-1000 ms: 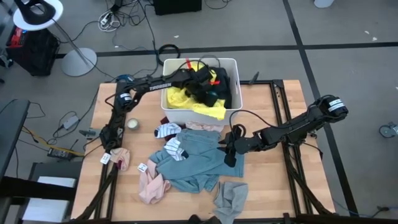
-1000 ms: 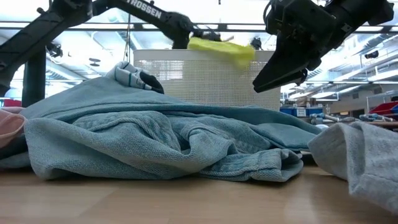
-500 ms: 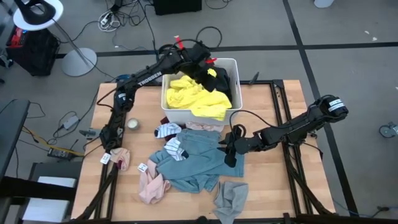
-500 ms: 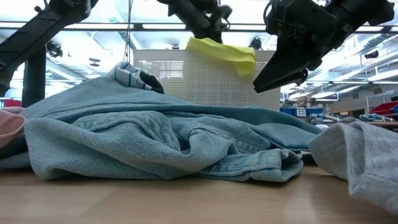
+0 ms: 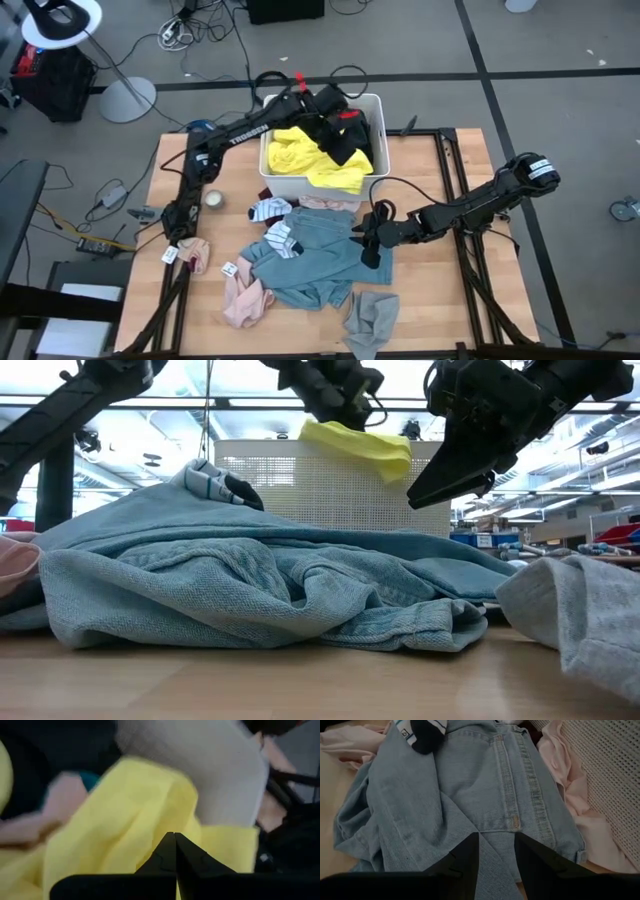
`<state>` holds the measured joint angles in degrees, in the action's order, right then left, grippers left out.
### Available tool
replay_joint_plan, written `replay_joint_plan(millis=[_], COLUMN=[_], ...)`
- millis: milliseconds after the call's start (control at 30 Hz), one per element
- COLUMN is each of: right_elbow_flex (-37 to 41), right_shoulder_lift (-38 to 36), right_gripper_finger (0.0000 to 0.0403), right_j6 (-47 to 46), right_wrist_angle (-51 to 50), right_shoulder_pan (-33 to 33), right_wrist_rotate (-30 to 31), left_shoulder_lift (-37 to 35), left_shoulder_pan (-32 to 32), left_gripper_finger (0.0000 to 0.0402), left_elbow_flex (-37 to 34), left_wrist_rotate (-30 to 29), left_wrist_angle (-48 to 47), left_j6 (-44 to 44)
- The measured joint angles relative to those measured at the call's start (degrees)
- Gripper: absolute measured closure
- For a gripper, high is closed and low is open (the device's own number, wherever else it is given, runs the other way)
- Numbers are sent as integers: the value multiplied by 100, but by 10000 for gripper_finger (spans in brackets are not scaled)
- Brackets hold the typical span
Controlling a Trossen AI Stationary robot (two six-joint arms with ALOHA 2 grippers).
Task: Sort clothes
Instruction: Put the yellow cloth into the white laundry bin
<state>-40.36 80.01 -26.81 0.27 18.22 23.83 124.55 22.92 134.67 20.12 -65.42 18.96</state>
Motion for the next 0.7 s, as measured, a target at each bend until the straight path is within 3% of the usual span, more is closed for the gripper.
replay_joint_plan(millis=[133, 433, 567, 700], right_elbow_flex=[0, 0, 0, 2], right_shoulder_lift=[0, 0, 0, 0], right_gripper_finger=[277, 277, 277, 277], right_j6=[0, 0, 0, -2], right_wrist_angle=[-8, 2, 2, 0], right_shoulder_pan=[0, 1, 2, -2], right_wrist_rotate=[-1, 1, 1, 5], left_shoulder_lift=[188, 165, 222, 188], left_shoulder_pan=[-55, 117, 235, 255], left_gripper_finger=[401, 401, 401, 401], left_elbow_flex=[-256, -1871, -2598, -2977], left_wrist_rotate=[50, 322, -291, -891], left_wrist_angle=[5, 1216, 1917, 2043], left_j6=[64, 374, 576, 799])
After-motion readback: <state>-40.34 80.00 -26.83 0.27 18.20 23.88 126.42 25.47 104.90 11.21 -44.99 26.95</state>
